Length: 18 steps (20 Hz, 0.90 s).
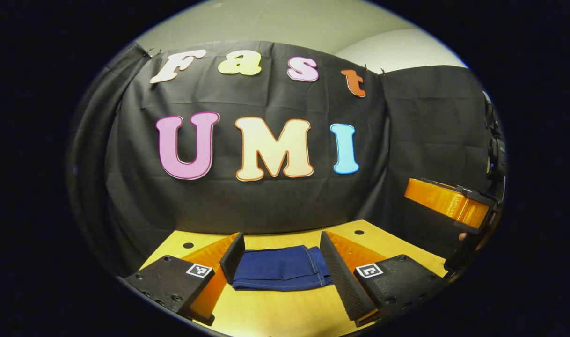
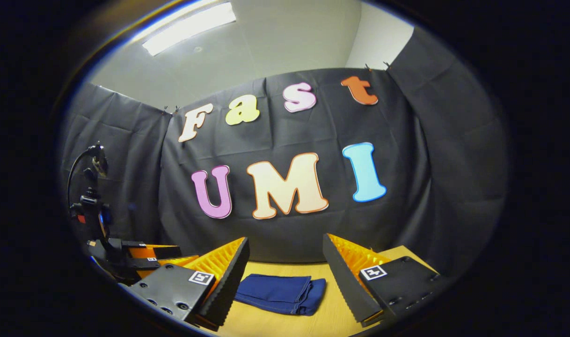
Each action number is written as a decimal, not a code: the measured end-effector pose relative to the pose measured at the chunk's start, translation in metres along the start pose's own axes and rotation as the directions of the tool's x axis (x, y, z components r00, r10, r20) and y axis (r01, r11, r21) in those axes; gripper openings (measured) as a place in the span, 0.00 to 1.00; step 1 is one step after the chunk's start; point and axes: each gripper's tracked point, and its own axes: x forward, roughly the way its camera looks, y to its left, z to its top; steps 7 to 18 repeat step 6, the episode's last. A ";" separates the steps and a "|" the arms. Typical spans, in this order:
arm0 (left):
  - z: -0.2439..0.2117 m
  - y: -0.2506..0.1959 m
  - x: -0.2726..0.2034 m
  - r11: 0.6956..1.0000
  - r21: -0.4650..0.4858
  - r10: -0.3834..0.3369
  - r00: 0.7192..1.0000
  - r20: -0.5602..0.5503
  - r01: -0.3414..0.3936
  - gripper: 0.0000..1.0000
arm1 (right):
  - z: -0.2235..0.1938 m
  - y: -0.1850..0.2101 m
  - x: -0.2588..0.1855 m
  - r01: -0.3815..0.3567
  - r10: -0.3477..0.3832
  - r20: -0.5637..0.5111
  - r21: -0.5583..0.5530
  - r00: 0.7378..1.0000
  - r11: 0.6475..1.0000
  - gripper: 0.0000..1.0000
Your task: Grasp the waist and the cuffs of the jeans and fold them to make the two legs overlap; first hold the waist and fold one-third of the jeans toward the cuffs, then hold the cuffs and fold the remaining one-third in the same direction to finish folding.
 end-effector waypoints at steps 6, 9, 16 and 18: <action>0.011 0.015 -0.040 1.000 -0.006 -0.015 0.999 0.048 0.015 0.94 | 0.012 0.053 -0.031 -0.032 0.033 0.031 -0.033 0.999 0.999 0.97; 0.011 0.015 -0.040 1.000 -0.006 -0.015 0.999 0.048 0.015 0.94 | 0.012 0.053 -0.031 -0.032 0.033 0.031 -0.033 0.999 0.999 0.97; 0.011 0.015 -0.040 1.000 -0.006 -0.015 0.999 0.048 0.015 0.94 | 0.012 0.053 -0.031 -0.032 0.033 0.031 -0.033 0.999 0.999 0.97; 0.011 0.015 -0.040 1.000 -0.006 -0.015 0.999 0.048 0.015 0.94 | 0.012 0.053 -0.031 -0.032 0.033 0.031 -0.033 0.999 0.999 0.97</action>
